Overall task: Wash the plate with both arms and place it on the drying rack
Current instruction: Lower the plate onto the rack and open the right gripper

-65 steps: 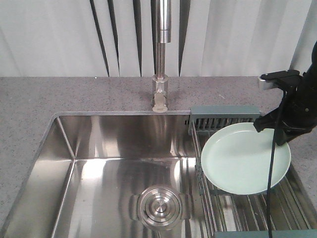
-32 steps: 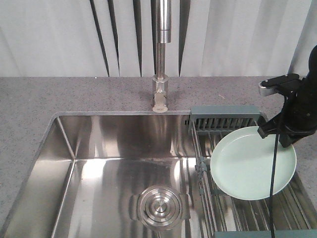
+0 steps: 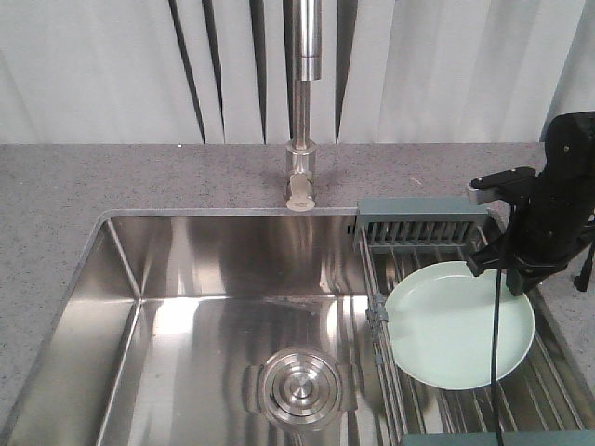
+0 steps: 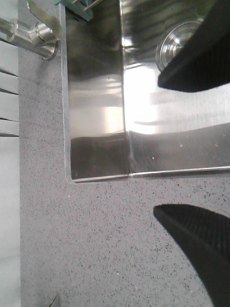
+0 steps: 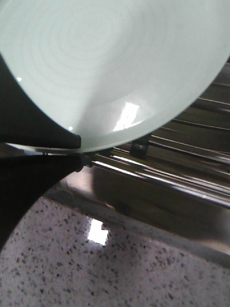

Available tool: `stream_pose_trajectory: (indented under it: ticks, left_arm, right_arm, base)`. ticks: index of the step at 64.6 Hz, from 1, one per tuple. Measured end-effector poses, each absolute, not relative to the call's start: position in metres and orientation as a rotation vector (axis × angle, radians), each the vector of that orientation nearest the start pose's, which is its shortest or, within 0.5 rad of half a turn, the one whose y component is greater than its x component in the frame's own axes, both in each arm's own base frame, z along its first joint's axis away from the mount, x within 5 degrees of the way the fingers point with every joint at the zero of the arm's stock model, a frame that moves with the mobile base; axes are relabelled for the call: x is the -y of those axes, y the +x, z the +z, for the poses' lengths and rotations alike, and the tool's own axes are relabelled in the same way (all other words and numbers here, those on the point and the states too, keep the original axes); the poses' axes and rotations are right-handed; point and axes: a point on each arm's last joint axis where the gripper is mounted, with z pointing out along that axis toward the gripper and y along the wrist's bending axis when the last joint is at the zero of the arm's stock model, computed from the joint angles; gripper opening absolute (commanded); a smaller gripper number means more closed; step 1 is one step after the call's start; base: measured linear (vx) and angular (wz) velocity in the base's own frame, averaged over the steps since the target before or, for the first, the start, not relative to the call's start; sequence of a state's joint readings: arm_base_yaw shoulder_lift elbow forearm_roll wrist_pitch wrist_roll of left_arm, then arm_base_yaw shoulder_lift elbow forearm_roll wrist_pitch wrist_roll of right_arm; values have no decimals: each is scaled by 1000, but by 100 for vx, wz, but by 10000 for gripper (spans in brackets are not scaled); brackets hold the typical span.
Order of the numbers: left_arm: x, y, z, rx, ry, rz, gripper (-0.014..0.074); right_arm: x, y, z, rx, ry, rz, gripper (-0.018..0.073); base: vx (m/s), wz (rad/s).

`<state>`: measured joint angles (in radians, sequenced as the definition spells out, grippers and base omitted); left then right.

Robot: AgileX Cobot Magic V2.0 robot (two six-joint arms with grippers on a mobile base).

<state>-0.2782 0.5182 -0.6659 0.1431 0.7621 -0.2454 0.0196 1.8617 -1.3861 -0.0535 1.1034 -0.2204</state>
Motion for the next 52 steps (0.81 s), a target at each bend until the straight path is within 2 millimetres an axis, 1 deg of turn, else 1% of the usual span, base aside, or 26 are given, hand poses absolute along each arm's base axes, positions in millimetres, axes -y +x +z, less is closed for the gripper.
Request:
stream_pose_trajectory:
  ticks: [11, 15, 19, 25, 30, 33, 37, 42, 44, 49, 52]
  left_arm:
    - [16, 90, 331, -2092, 83, -151, 464]
    - [16, 90, 331, -2092, 83, -151, 464]
    - [16, 90, 331, -2092, 83, -151, 464]
    - [16, 90, 331, -2092, 83, -151, 464]
    - [16, 90, 331, -2092, 83, -151, 464]
    - [16, 90, 331, -2092, 83, -151, 464]
    - [16, 90, 331, -2092, 83, -151, 464]
    - [16, 90, 331, -2093, 83, -151, 464]
    - [16, 90, 331, -2093, 83, -151, 464]
    - [16, 90, 331, -2093, 83, -151, 464]
    - [16, 90, 331, -2093, 83, -151, 464]
  right_arm:
    - [-3, 365, 218, -3043, -370, -83, 277]
    - [-3, 365, 220, -3036, -357, -81, 317]
    - [-4, 363, 227, -3020, -347, -74, 335]
    - [-5, 357, 245, -2969, -328, -62, 337]
    - [-6, 348, 266, -2902, -306, -45, 332]
    - [-9, 339, 275, -2855, -310, -43, 326]
    - [-12, 323, 290, -2750, -314, -50, 319]
    - [-16, 301, 298, -2668, -315, -41, 309]
    - [-17, 290, 305, -2623, -308, -33, 307]
    - [-18, 267, 311, -2564, -295, -15, 302]
    - [-17, 250, 318, -2518, -286, -10, 302]
  base:
    - [0, 0]
    - [0, 0]
    - [0, 0]
    - [0, 0]
    - [0, 0]
    - [0, 0]
    - [0, 0]
    - [0, 0]
    - [0, 0]
    - [0, 0]
    - [0, 0]
